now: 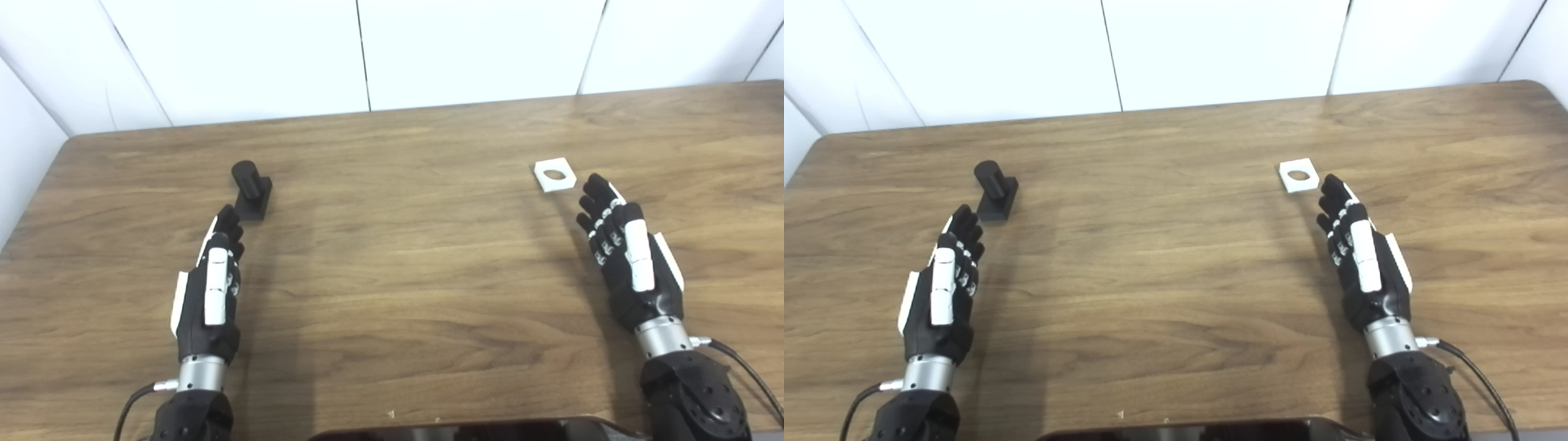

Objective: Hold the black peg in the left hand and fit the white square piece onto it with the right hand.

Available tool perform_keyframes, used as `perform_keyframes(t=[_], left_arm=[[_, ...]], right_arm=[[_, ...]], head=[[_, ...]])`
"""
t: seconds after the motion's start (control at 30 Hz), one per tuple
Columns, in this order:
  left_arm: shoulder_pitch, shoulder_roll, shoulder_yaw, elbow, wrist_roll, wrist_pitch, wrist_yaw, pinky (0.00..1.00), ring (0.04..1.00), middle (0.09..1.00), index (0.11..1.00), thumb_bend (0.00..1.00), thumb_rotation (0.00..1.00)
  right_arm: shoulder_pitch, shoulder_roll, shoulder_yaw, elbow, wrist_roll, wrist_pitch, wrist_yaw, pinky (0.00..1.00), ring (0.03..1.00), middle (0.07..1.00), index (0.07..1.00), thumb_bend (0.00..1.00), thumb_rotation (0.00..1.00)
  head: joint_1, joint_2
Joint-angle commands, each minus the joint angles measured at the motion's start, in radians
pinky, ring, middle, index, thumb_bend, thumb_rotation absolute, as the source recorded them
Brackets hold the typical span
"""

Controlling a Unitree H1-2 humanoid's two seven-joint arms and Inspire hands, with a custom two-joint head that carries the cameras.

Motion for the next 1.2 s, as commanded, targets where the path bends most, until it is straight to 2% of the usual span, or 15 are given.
perform_keyframes(t=[0.0, 0.3, 0.73, 0.83, 0.93, 1.0, 1.07, 1.17], left_arm=[[0.078, -0.005, -0.003, -0.026, -0.005, -0.037, 0.001, 1.00, 0.997, 0.994, 0.964, 0.50, 0.92], [0.074, -0.003, -0.009, -0.033, 0.009, -0.043, 0.002, 1.00, 0.993, 0.992, 0.967, 0.46, 0.95], [0.075, 0.000, -0.012, -0.039, 0.017, -0.046, 0.001, 1.00, 1.000, 1.000, 0.970, 0.48, 0.93], [0.076, 0.005, -0.020, -0.051, 0.086, -0.035, 0.022, 1.00, 0.985, 0.988, 0.962, 0.48, 0.90], [0.069, 0.009, -0.030, -0.066, 0.196, -0.032, 0.056, 0.96, 0.957, 0.959, 0.936, 0.51, 0.79], [0.058, 0.011, -0.037, -0.087, 0.305, -0.011, 0.091, 0.93, 0.947, 0.948, 0.922, 0.55, 0.73], [0.040, 0.017, -0.047, -0.120, 0.449, 0.033, 0.122, 0.91, 0.936, 0.938, 0.917, 0.56, 0.70], [0.002, 0.013, -0.052, -0.162, 0.606, 0.088, 0.151, 0.93, 0.945, 0.940, 0.914, 0.60, 0.61]], right_arm=[[0.054, -0.023, 0.008, -0.013, 0.010, -0.048, 0.018, 0.97, 0.963, 0.952, 0.923, 0.60, 0.88], [0.049, -0.026, 0.005, -0.017, 0.011, -0.040, 0.019, 0.97, 0.962, 0.948, 0.920, 0.60, 0.90], [0.049, -0.029, 0.004, -0.020, 0.017, -0.040, 0.023, 0.97, 0.963, 0.949, 0.923, 0.59, 0.91], [0.047, -0.031, 0.000, -0.020, 0.019, -0.041, 0.022, 0.96, 0.946, 0.939, 0.922, 0.58, 0.91], [0.042, -0.035, -0.007, -0.016, 0.027, -0.042, 0.026, 0.96, 0.940, 0.935, 0.923, 0.58, 0.91], [0.039, -0.039, -0.009, -0.014, 0.033, -0.045, 0.032, 0.97, 0.947, 0.942, 0.929, 0.59, 0.90], [0.035, -0.042, -0.012, -0.010, 0.039, -0.050, 0.038, 0.98, 0.950, 0.944, 0.934, 0.58, 0.90], [0.031, -0.043, -0.014, -0.004, 0.044, -0.052, 0.041, 0.98, 0.953, 0.944, 0.930, 0.58, 0.89]], head=[[0.002, 0.000], [0.006, -0.001], [0.016, 0.001], [0.023, 0.000], [0.029, -0.002], [0.031, -0.004], [0.036, -0.007], [0.039, -0.009]])
